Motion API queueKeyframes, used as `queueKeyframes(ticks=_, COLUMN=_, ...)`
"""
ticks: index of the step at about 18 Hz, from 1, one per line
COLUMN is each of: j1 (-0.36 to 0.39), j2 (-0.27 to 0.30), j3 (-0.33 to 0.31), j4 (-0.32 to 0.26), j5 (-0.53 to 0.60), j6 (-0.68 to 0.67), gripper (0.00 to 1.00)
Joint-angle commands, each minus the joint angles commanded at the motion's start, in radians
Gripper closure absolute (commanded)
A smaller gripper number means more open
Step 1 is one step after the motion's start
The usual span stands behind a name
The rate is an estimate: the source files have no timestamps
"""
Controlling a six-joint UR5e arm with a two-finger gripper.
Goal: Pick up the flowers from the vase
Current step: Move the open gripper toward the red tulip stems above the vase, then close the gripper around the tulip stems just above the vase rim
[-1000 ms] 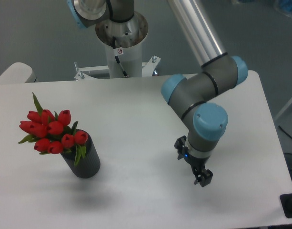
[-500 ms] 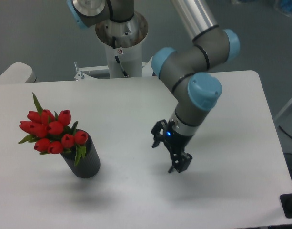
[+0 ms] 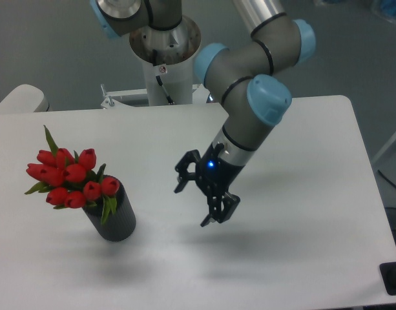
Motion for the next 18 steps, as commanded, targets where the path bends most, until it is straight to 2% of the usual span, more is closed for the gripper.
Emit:
queueKeyframes(ticks=6, j1=-0.038, j2=0.048, j3=-0.066, j4=0.003, j5=-0.147, j6=-0.058, gripper=0.00)
queueKeyframes(ticks=12, j1=-0.074, j2=0.063, j3=-0.126, j4=0.009, j5=-0.155, j6=-0.048, gripper=0.00)
queueKeyframes(ticks=16, j1=-0.133, j2=0.058, j3=-0.129, j4=0.009, j5=-0.166, j6=-0.052, gripper=0.00)
queueKeyframes(ticks=18, j1=-0.158, j2=0.049, j3=-0.129, j4=0.034, j5=-0.201, j6=-0.060, gripper=0.00)
